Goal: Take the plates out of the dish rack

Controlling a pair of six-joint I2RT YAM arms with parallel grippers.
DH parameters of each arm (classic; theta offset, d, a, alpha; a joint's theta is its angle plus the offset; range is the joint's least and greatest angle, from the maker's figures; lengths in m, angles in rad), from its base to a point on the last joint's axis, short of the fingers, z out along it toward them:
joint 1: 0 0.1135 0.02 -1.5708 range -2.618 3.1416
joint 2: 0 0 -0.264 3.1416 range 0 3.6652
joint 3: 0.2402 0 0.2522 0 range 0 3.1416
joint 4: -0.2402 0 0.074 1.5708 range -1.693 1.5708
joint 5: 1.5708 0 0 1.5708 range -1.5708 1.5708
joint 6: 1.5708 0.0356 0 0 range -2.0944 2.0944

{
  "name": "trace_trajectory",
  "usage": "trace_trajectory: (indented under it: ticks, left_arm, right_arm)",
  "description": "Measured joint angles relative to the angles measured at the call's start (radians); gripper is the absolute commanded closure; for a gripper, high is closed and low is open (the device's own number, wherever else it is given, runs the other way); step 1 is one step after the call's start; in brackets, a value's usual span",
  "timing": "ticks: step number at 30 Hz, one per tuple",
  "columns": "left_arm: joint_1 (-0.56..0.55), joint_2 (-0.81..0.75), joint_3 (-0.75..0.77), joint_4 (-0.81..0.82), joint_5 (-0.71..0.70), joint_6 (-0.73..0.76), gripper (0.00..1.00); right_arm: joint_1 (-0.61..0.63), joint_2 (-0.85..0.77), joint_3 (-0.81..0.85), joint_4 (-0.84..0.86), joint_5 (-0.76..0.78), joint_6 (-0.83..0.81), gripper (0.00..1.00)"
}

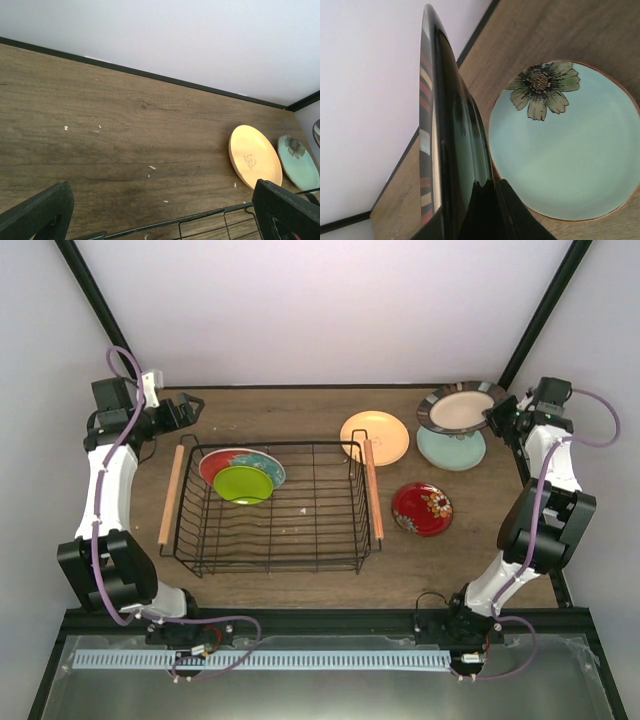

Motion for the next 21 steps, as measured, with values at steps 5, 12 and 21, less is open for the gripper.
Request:
trace_trajectory:
  ticks: [5,12,21]
  left_arm:
    - [0.000,-0.007,-0.004,-0.001,-0.003,0.000,0.00]
    - [0.000,-0.028,-0.019,-0.009,-0.011,0.001,0.00]
    - [0.000,-0.055,-0.036,-0.027,-0.023,0.005,0.00]
  right_arm:
    - [-0.030,0.058,-0.026,0.070,-0.040,0.035,0.99]
    - [-0.027,0.123,-0.047,0.122,-0.071,0.041,0.99]
    - [-0.028,0.181,-0.108,0.138,-0.051,0.037,0.99]
